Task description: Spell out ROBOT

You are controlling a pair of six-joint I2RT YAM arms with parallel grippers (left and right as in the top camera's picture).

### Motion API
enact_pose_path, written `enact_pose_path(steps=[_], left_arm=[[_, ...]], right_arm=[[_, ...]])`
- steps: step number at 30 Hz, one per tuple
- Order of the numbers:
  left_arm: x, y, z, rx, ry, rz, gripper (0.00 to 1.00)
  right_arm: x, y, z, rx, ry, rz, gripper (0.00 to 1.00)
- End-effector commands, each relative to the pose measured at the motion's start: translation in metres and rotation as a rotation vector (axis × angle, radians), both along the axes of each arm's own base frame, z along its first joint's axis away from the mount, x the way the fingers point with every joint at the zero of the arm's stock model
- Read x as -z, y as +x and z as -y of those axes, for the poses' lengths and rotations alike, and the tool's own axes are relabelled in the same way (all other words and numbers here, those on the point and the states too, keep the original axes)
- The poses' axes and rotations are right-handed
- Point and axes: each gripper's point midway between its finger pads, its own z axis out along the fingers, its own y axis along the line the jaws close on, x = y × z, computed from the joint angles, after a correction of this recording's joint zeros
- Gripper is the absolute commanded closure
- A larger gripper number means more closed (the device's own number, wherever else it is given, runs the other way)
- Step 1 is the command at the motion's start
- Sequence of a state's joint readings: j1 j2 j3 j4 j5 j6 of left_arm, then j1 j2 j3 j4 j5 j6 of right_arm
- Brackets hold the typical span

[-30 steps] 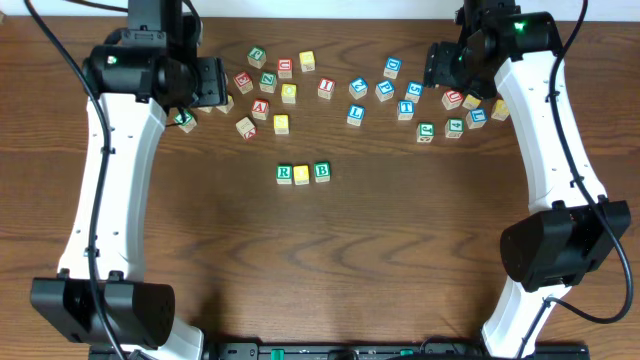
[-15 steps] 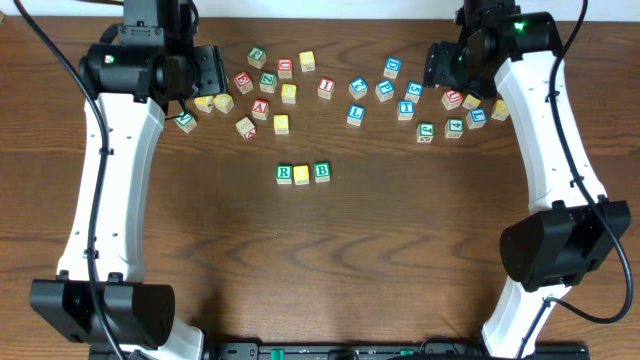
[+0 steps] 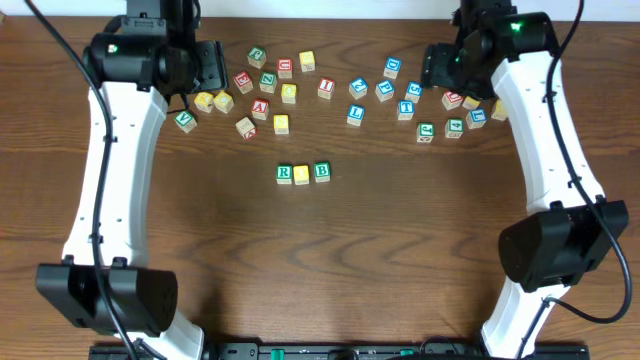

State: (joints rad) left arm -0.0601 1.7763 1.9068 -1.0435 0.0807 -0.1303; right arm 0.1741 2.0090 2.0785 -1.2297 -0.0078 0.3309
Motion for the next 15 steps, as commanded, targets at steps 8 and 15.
enact_pose_path(steps=[8, 15], left_arm=[[-0.001, 0.001, 0.001, 0.008, -0.005, 0.000, 0.34], [-0.001, 0.000, 0.000, 0.011, -0.002, -0.004, 0.34]], right_arm=[[0.003, -0.003, -0.023, -0.036, 0.011, -0.004, 0.25], [0.003, -0.003, -0.025, -0.016, 0.021, -0.008, 0.25]])
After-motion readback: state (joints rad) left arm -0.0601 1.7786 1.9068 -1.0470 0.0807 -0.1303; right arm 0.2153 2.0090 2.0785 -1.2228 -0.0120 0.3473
